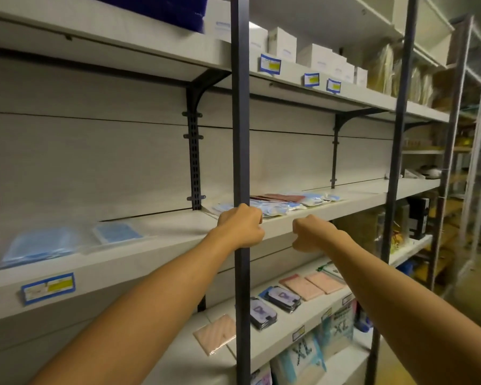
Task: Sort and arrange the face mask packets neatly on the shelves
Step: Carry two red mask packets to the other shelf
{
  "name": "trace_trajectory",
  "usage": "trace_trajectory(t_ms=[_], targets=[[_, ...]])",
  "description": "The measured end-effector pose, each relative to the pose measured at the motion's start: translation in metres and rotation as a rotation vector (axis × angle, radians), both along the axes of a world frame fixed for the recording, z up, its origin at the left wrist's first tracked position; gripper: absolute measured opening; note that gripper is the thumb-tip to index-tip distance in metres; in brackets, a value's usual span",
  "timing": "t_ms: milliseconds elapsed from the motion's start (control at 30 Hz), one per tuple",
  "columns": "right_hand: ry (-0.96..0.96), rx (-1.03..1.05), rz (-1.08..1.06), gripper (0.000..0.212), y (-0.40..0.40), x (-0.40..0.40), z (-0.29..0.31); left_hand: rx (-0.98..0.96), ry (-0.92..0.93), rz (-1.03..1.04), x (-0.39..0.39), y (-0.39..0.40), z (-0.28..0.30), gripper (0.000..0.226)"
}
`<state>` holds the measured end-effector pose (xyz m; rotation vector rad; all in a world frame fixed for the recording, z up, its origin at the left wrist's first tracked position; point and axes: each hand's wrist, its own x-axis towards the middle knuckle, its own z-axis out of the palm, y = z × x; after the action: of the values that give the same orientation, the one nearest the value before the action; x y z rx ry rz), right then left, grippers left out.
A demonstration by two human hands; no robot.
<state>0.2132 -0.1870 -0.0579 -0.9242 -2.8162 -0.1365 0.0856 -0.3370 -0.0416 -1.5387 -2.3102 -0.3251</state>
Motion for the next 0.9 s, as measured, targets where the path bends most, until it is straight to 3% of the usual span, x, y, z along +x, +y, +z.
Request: trace_trajectory(t_ms=[300,900], targets=[[-0.006,0.021,0.033,0.020,0.071,0.003,-0.008,-0.018,-0.035,-0.014,0.012,0.065,-0.004,0.028],[0.028,0.078,0.198,0.031,0.228,0.037,-0.011,0.001,0.048,0.286,0.034,0.177,-0.008,0.029]])
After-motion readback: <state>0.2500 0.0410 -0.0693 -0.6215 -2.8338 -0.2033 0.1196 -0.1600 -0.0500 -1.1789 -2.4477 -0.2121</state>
